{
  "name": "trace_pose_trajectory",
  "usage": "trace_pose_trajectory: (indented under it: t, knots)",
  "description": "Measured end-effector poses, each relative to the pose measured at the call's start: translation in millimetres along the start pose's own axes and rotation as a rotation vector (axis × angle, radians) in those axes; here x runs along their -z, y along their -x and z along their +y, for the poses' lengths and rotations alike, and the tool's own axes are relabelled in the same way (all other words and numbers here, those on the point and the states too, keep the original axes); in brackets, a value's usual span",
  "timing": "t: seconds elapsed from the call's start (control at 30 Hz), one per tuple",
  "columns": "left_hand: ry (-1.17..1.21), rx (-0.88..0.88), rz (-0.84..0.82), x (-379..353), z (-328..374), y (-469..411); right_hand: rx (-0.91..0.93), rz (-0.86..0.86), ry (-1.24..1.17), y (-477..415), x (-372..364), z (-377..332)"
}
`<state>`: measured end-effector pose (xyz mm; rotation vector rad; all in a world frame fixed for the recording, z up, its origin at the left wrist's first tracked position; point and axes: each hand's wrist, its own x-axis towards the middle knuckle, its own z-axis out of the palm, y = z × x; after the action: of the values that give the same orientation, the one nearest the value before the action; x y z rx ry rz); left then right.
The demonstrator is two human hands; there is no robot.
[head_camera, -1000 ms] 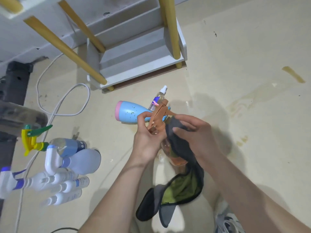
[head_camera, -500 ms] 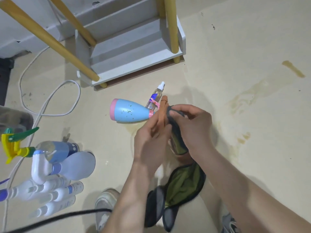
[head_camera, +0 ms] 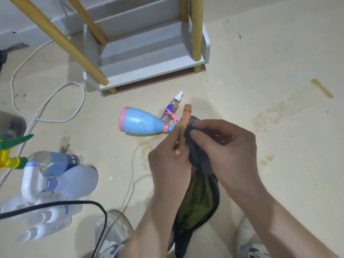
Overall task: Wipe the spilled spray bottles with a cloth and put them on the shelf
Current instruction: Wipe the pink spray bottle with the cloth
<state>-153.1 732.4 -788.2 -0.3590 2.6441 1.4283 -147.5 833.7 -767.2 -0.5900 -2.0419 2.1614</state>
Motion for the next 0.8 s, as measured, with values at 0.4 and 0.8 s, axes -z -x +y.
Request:
trace_pose_trajectory:
  t: [0.4, 0.8]
  knots:
    - [-0.051, 0.034, 0.104, 2.1, -2.6, -8.7, 0.208, 0.063, 0.281, -46.8, -42.7, 20.6]
    - [-0.063, -0.013, 0.056, 11.2, -20.6, 4.6, 0.272, 0.102, 0.291, -20.4, -48.2, 43.0]
